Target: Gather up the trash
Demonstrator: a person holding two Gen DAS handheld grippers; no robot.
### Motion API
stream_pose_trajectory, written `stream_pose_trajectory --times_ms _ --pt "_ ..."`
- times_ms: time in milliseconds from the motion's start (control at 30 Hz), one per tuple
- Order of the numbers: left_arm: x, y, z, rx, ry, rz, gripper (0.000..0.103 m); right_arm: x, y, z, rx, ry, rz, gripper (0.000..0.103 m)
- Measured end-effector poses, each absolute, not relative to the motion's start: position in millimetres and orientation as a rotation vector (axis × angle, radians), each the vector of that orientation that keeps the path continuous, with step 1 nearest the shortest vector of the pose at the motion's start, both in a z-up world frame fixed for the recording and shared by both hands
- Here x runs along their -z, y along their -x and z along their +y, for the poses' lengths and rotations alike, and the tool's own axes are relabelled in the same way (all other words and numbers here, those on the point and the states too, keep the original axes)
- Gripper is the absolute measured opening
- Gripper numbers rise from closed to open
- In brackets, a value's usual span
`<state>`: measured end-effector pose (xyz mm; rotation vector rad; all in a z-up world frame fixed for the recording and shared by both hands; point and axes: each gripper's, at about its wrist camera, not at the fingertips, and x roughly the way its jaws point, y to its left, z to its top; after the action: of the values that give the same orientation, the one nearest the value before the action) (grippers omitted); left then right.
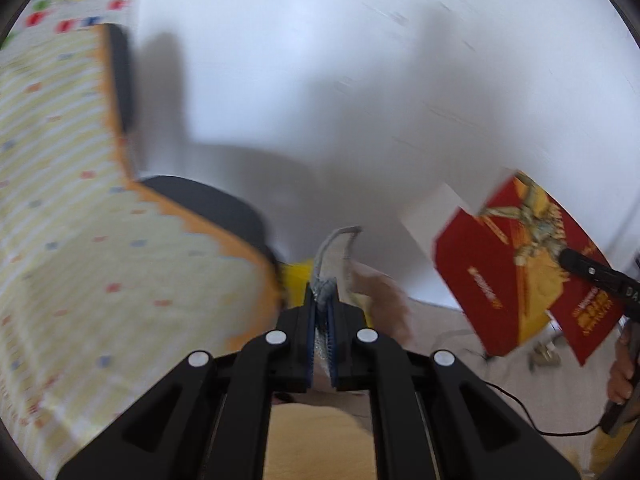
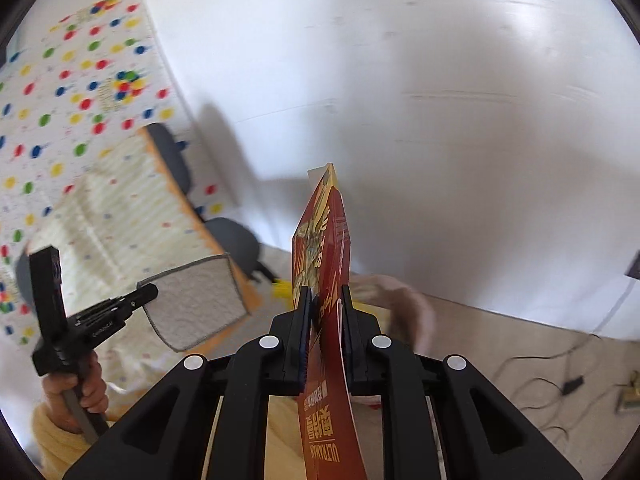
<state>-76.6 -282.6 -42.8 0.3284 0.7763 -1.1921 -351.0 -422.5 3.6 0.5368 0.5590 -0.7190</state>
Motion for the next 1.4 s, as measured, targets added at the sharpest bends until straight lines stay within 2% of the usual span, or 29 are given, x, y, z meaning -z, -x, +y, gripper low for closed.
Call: stream_pose_trajectory --times_ms 333,433,500,567,733,867,933,1000,1133,1200,1400 --pt "136.1 103.4 -430.1 1.222 -0.600 0.992 0.004 58.9 329.6 -477.1 0.812 -0.560 0.649 0.015" --pt "158.8 98.7 -453.3 1.203 -0.633 1.027 0.025 79.4 313.5 -483.4 0.825 -0.569 0.693 0.015" --pt "164.8 95.0 -460.6 1.196 -0.612 1.048 0.046 94.0 302.5 -485.0 0.828 -0.573 0.741 0.015" --pt "162.9 89.6 -459.2 1.196 -0.585 1.042 0.053 106.0 297.2 -484.7 0.822 -0.577 0.778 0.015" --pt "140.1 75.0 -429.1 1.187 -0.482 0.993 0.055 137.1 269.1 -486.4 0.856 -0.557 0.836 0.015" --pt "117.8 58.4 -392.9 1.123 -0.423 0.931 0.056 164.8 215.4 -475.1 1.028 -0.287 0.846 0.016" --pt "108.9 47.2 -380.7 1.086 -0.398 0.910 0.056 188.4 194.4 -475.6 0.968 -0.321 0.891 0.018" --pt "101.2 33.2 -365.9 1.048 -0.368 0.899 0.056 207.1 175.5 -471.8 0.886 -0.332 0.931 0.038" --pt "99.8 17.8 -345.7 1.001 -0.339 0.899 0.056 220.8 168.7 -469.3 0.685 -0.473 0.901 0.046" --pt "98.6 14.0 -338.3 0.996 -0.327 0.906 0.056 214.5 179.1 -472.4 0.613 -0.536 0.872 0.057" --pt "101.5 15.7 -331.4 1.007 -0.323 0.903 0.056 176.1 225.0 -479.3 0.603 -0.594 0.779 0.059"
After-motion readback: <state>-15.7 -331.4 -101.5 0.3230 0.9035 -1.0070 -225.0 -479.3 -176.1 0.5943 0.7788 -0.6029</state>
